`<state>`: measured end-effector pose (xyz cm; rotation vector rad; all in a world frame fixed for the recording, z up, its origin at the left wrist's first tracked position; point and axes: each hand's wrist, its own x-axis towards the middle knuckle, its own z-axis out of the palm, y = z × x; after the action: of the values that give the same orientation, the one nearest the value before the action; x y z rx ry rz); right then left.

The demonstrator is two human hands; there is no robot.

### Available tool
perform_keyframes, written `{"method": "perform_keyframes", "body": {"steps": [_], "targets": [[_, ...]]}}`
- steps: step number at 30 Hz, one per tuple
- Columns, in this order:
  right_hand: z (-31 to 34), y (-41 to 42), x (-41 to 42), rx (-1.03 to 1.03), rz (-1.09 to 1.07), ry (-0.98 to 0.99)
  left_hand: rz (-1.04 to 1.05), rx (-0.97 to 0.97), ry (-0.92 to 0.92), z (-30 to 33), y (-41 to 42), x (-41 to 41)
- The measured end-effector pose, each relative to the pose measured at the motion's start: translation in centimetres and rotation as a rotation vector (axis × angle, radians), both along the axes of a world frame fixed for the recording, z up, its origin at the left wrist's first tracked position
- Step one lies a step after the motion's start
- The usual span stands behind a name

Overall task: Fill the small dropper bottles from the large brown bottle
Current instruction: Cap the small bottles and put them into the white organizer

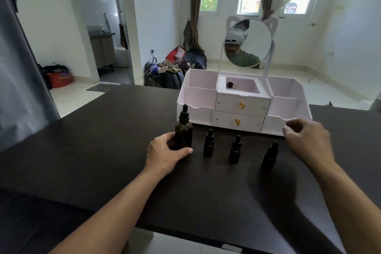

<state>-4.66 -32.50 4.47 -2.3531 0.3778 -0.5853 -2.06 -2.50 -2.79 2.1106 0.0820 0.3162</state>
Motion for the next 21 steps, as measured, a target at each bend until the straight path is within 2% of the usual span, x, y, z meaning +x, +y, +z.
{"method": "perform_keyframes", "body": {"steps": [4, 10, 21], "targets": [[4.5, 6.5, 1.1, -0.038, 0.372, -0.117, -0.015, 0.007, 0.008, 0.0, 0.1, 0.0], [5.2, 14.2, 4.0, -0.212, 0.778, 0.022, -0.038, -0.002, 0.054, -0.3, 0.4, 0.3], [5.9, 16.8, 5.4, -0.462, 0.822, 0.06, -0.064, -0.031, 0.015, -0.2, 0.5, 0.2]]}}
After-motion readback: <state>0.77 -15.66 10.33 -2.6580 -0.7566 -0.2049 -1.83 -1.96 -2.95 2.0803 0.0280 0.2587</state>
